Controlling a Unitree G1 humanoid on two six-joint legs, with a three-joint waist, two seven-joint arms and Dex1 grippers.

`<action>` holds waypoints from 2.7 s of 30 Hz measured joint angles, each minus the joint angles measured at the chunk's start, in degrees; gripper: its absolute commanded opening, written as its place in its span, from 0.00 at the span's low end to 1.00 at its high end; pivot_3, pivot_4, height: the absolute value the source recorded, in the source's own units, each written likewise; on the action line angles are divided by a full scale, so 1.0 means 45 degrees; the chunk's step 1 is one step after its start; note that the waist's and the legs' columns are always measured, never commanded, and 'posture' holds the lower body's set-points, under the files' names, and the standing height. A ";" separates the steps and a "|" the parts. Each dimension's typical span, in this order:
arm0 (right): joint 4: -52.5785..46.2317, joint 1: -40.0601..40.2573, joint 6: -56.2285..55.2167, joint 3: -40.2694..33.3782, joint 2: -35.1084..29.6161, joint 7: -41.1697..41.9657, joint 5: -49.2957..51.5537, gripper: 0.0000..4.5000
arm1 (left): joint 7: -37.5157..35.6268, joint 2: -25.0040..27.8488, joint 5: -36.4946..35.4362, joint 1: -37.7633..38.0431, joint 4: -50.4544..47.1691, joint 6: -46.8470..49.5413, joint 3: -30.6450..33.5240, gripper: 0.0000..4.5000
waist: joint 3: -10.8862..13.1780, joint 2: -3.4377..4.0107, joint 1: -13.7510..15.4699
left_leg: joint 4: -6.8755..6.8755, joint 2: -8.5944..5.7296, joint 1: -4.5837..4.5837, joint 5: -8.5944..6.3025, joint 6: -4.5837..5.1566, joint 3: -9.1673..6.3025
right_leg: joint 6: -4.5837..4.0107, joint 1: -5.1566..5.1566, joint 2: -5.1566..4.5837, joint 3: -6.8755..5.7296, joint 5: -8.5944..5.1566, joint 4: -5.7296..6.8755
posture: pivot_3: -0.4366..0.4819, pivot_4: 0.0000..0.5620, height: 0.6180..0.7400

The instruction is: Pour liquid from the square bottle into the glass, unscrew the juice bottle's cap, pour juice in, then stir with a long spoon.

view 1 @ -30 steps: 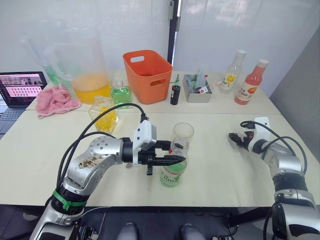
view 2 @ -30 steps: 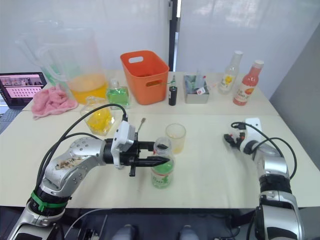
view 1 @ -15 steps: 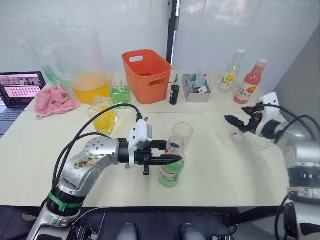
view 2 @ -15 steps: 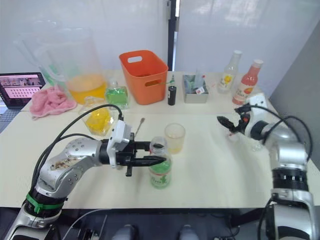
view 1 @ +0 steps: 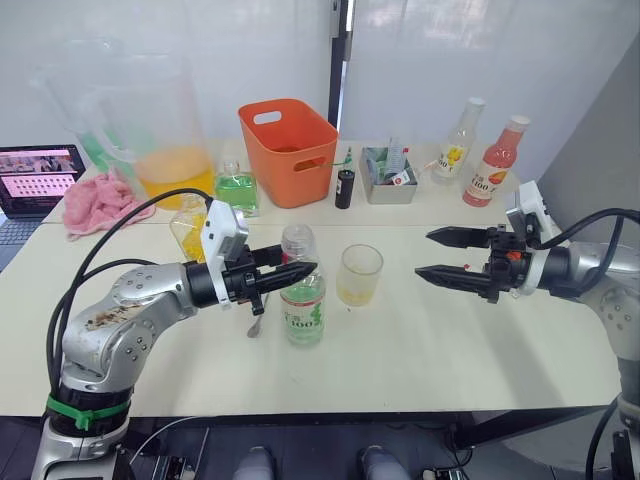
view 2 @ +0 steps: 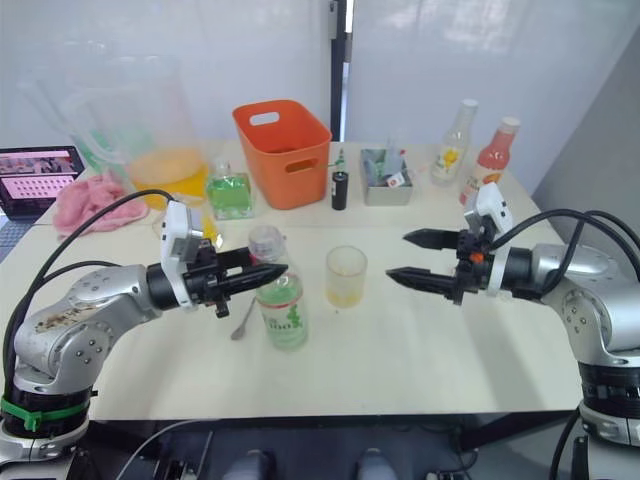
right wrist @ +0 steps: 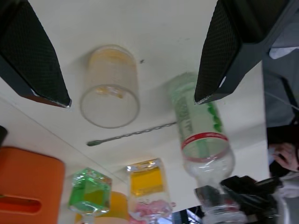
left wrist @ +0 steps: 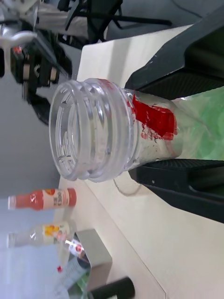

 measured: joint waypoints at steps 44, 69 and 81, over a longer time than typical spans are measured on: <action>-0.4888 0.3990 0.1336 -0.2365 0.0395 -0.6227 0.3970 0.99 | 0.3283 -0.3069 1.3391 -0.8192 1.5388 -1.5496 -0.5944 0.27 | 0.0015 -0.0026 0.0478 | 0.0003 -0.0010 -0.0057 0.0000 -0.0001 0.0000 | -0.0002 -0.0020 -0.0002 0.0001 0.0022 -0.0024 | 0.48 0.27 0.99; -0.4926 0.4210 0.1349 -0.2081 0.0137 -0.7871 0.4333 0.99 | 0.7917 -0.3090 1.7815 -0.8221 1.6154 -1.8365 -0.7156 0.27 | 0.0014 -0.0026 0.0547 | 0.0002 -0.0013 -0.0057 0.0001 -0.0001 -0.0001 | -0.0002 -0.0023 -0.0004 0.0001 0.0029 -0.0014 | 0.48 0.27 0.99; -0.4824 0.4169 0.1284 -0.2235 0.0142 -0.8355 0.4055 0.99 | 0.8797 -0.3091 1.8866 -0.8112 1.6154 -1.8281 -0.7666 0.27 | 0.0014 -0.0026 0.0557 | 0.0003 -0.0014 -0.0058 0.0001 -0.0002 -0.0001 | -0.0001 -0.0022 -0.0005 0.0001 0.0029 -0.0014 | 0.48 0.27 0.99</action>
